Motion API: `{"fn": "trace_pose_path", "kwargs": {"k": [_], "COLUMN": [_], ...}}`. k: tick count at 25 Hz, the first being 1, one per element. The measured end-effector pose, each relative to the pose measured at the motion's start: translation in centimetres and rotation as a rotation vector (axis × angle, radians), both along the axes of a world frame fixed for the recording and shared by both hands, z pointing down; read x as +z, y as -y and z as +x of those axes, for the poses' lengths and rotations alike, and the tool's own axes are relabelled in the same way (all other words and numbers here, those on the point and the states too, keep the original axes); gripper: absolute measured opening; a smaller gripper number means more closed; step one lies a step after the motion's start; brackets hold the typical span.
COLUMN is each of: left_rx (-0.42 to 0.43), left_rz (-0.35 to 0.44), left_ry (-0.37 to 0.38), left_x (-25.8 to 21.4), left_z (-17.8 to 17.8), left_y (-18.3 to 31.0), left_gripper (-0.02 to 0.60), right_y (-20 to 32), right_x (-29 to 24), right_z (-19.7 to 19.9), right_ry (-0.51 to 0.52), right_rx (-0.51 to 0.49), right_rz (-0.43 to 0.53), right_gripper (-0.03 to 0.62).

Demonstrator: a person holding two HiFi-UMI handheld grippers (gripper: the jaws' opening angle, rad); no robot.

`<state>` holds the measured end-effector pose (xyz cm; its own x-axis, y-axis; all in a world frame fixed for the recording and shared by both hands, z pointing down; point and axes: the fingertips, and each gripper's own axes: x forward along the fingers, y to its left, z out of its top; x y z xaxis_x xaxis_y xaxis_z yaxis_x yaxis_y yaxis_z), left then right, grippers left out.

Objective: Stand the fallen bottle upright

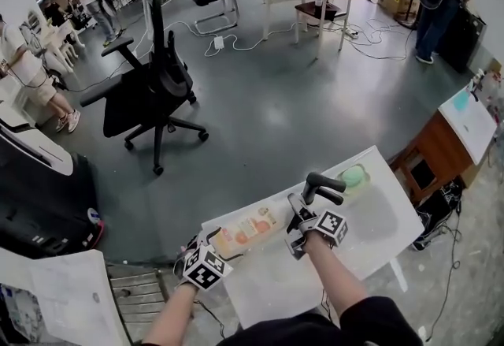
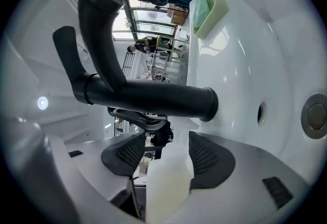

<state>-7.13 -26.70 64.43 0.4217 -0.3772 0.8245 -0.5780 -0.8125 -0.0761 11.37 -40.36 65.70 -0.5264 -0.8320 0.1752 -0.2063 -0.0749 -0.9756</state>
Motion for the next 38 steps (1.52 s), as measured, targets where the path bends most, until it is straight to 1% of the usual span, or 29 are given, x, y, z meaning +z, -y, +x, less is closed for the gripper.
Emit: {"fn": "trace_pose_path", "kwargs": {"k": [3, 5, 7, 8, 11, 17, 21, 24, 32, 35, 38], "left_rx": [-0.007, -0.011, -0.009, -0.006, -0.007, -0.033, -0.039, -0.063, -0.17, -0.201, -0.215], "left_rz": [-0.014, -0.014, -0.007, -0.003, 0.012, 0.04, 0.054, 0.072, 0.146, 0.173, 0.188], "left_ry": [0.005, 0.009, 0.018, 0.023, 0.031, 0.013, 0.012, -0.006, -0.09, -0.143, -0.198], "left_x": [0.5, 0.7, 0.8, 0.8, 0.8, 0.7, 0.4, 0.5, 0.0, -0.3, -0.5], "left_z": [0.1, 0.1, 0.0, 0.0, 0.0, 0.0, -0.8, -1.2, -2.3, -2.0, -1.3], "left_y": [-0.1, -0.1, 0.0, 0.0, -0.1, -0.1, -0.2, -0.5, -0.5, -0.2, 0.1], "left_gripper": [0.41, 0.41, 0.409, 0.408, 0.408, 0.408, 0.407, 0.407, 0.405, 0.403, 0.403], "right_y": [0.7, 0.8, 0.7, 0.6, 0.5, -0.6, -1.0, -1.5, -2.3, -2.4, -2.4], "right_x": [0.3, 0.6, 1.2, 1.5, 1.5, 0.6, -1.6, -4.3, -10.5, -12.3, -13.9], "right_z": [0.0, 0.0, 0.1, 0.2, 0.3, 0.8, 0.3, -0.3, -3.0, -3.6, -3.5], "right_ry": [-0.005, -0.017, -0.025, -0.027, -0.022, -0.014, -0.016, -0.048, -0.183, -0.238, -0.286], "right_rx": [-0.009, -0.017, -0.025, -0.028, -0.029, -0.008, -0.011, -0.046, -0.122, -0.133, -0.141], "right_rz": [-0.015, -0.044, -0.082, -0.097, -0.098, -0.07, -0.024, 0.037, 0.194, 0.243, 0.279], "right_gripper": [0.217, 0.19, 0.126, 0.11, 0.107, 0.095, 0.086, 0.078, 0.069, 0.067, 0.067]}}
